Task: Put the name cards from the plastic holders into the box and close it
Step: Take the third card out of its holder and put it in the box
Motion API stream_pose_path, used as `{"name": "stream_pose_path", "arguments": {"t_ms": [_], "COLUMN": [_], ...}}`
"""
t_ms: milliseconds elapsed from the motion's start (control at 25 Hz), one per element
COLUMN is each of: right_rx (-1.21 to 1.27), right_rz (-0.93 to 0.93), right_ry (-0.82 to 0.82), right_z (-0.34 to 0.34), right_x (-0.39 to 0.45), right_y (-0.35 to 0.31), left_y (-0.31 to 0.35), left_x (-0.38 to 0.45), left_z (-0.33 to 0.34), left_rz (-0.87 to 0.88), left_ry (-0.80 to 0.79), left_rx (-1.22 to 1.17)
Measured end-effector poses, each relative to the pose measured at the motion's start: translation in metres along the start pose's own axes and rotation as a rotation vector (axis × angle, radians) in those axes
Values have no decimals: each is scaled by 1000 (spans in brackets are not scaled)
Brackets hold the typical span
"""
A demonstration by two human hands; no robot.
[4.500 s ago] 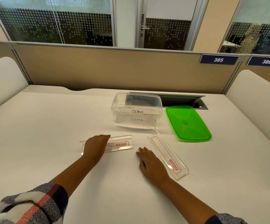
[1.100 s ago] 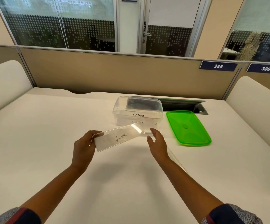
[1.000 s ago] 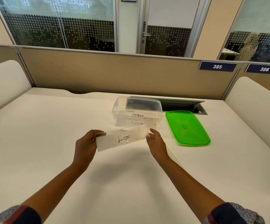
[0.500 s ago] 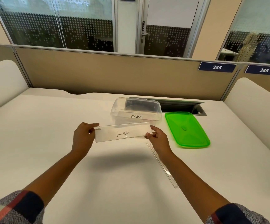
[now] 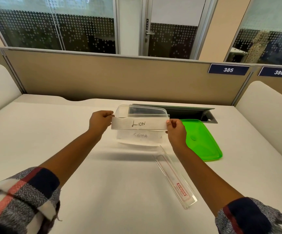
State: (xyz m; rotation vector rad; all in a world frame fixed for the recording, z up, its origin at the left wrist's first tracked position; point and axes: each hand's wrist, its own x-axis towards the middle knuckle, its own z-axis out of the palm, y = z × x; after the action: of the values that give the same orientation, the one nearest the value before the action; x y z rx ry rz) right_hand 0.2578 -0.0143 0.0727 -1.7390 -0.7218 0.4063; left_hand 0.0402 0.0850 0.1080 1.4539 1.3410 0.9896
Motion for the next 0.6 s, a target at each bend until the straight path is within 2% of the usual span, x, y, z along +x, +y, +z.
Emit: {"name": "stream_pose_path", "arguments": {"t_ms": [80, 200, 280, 360, 480, 600], "right_rx": [4, -28, -87, -169, -427, -730], "right_rz": [5, -4, -45, -62, -81, -211], "right_ry": [1, -123, -183, -175, -114, -109], "right_z": [1, 0, 1, 4, 11, 15], "right_x": [18, 43, 57, 65, 66, 63], "right_y": [-4, -5, -4, -1, 7, 15], "left_y": [3, 4, 3, 1, -5, -12], "left_x": [15, 37, 50, 61, 71, 78], "left_z": [11, 18, 22, 27, 37, 46], "left_rz": [6, -36, -49, -50, -49, -42], "left_ry": [4, 36, 18, -37, -120, -141], "left_rx": [59, 120, 177, 297, 524, 655]}}
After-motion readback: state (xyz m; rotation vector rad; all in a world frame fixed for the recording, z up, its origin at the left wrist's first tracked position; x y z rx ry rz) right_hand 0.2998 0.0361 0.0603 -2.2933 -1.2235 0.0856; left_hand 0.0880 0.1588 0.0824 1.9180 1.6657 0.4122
